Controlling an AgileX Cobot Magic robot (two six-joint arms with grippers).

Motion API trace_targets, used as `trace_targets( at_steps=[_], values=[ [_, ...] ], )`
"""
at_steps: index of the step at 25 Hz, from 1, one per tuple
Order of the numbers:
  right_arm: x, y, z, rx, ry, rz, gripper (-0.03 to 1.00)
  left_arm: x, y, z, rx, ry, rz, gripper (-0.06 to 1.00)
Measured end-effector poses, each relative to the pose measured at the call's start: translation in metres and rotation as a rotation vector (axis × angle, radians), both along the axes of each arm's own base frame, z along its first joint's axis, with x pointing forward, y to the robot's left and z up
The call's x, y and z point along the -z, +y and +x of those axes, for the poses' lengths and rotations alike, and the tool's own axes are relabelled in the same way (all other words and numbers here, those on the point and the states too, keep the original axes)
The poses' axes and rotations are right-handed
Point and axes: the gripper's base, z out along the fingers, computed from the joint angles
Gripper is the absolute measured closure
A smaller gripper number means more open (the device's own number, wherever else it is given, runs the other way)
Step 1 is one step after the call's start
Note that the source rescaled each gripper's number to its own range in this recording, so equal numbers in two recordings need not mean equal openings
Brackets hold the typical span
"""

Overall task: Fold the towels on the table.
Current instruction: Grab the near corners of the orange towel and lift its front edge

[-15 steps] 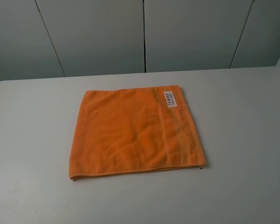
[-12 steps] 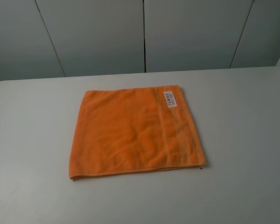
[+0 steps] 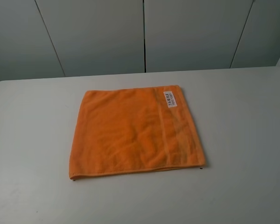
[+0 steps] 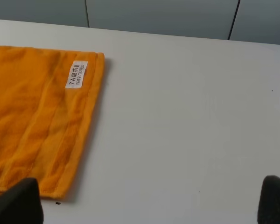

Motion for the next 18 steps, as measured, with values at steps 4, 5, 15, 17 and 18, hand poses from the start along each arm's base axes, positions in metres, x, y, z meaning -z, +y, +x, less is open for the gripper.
trace_targets(
  at_steps=[4,5,15,17,18],
  values=[
    [0.0,0.0,0.0,0.001,0.0,0.002,-0.03,0.0,0.0,0.0,0.0,0.0,0.0,-0.05],
    [0.0,0.0,0.0,0.001,0.0,0.002,-0.03,0.0,0.0,0.0,0.0,0.0,0.0,-0.05],
    [0.0,0.0,0.0,0.001,0.0,0.002,-0.03,-0.0037,0.0067,0.0002,-0.002,-0.007,0.159,-0.05],
    [0.0,0.0,0.0,0.001,0.0,0.002,-0.03,-0.0027,0.0069,-0.0003,-0.004,0.006,0.159,-0.05],
    [0.0,0.0,0.0,0.001,0.0,0.002,-0.03,-0.0023,0.0069,-0.0005,-0.004,0.011,0.158,-0.05]
  ],
)
